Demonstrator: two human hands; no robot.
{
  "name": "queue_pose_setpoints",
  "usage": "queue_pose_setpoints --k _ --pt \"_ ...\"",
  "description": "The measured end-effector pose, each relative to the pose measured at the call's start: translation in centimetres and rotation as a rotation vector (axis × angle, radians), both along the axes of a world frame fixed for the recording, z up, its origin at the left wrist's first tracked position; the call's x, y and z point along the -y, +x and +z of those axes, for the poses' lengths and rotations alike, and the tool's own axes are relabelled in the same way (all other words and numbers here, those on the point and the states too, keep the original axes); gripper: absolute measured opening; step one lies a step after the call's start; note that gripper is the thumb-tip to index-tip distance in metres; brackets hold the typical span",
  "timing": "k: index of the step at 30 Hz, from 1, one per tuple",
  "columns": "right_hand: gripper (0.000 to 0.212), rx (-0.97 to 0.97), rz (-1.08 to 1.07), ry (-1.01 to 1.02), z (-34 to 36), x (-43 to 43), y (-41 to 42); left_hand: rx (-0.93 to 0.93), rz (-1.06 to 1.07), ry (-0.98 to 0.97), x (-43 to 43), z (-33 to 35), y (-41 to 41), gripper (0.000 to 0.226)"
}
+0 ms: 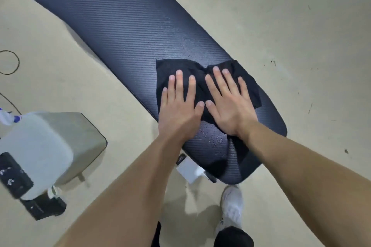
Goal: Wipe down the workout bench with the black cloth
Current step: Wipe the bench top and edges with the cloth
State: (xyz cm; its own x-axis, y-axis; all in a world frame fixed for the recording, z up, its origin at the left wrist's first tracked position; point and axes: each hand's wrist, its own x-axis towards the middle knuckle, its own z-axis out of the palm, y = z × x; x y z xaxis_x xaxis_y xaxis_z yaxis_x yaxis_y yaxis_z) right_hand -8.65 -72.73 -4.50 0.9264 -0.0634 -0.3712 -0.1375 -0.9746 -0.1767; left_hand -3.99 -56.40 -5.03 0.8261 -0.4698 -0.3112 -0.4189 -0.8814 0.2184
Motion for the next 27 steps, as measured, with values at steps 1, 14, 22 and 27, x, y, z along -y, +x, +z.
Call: queue_pose_setpoints --k 1,14,22,27 --pt "0.065 -0.011 0.005 -0.008 0.0 0.4 -2.3 0.007 0.010 -0.001 0.6 0.0 -2.5 0.069" --pt "0.061 -0.053 0.157 -0.011 0.2 0.7 -19.1 -0.043 0.001 -0.006 0.8 0.4 -20.2 0.062" --pt "0.069 0.005 0.519 -0.037 -0.2 3.9 -16.9 0.009 -0.098 -0.007 -1.1 -0.4 -20.8 0.068" --pt "0.069 0.034 0.325 -0.050 -0.7 6.8 -11.7 0.072 0.008 0.010 3.9 -0.2 -16.9 0.068"
